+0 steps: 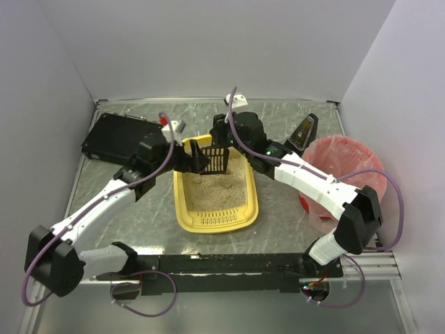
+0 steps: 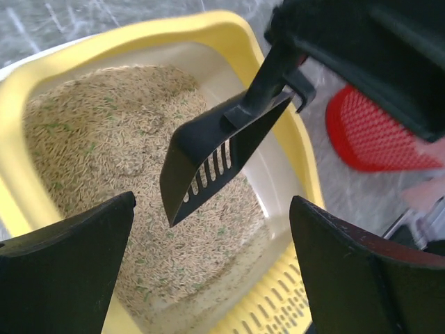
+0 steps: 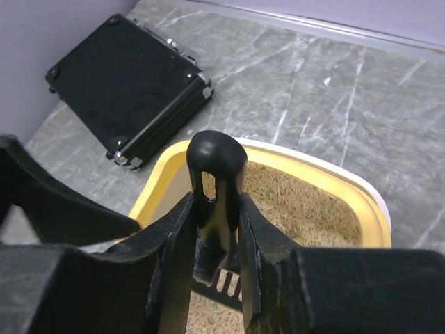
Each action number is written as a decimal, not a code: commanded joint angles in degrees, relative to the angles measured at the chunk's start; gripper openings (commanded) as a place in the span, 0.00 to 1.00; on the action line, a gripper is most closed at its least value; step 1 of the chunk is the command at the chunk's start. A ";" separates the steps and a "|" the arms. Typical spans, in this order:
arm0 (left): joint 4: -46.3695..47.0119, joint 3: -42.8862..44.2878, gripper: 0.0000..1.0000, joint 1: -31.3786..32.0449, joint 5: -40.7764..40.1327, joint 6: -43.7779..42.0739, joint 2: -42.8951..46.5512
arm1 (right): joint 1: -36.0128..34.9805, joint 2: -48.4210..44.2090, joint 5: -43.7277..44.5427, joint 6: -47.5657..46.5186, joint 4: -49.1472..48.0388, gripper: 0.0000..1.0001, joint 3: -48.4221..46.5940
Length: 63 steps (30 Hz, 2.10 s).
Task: Clean the litter box
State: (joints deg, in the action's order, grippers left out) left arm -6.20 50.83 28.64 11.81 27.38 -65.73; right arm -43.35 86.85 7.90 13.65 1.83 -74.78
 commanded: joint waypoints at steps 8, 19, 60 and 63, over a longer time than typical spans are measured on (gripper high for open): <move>8.04 5.77 0.83 1.50 6.02 -7.60 -10.46 | 2.92 -6.86 0.63 16.75 13.12 0.12 -2.74; 12.35 8.50 0.53 2.03 17.36 -7.78 -16.18 | 5.91 -13.37 2.73 26.25 4.24 0.12 7.11; -34.84 35.91 0.01 4.58 38.63 -77.11 -26.28 | 24.54 -30.16 -50.70 3.49 25.61 1.00 13.26; -35.82 38.02 0.01 4.75 38.72 -76.08 -28.13 | 24.54 -29.37 -53.08 3.31 23.93 0.98 13.70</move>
State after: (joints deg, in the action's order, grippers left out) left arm -39.92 84.58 32.93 45.74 -46.09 -92.99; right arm -19.09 56.80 -38.52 18.22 30.87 -61.49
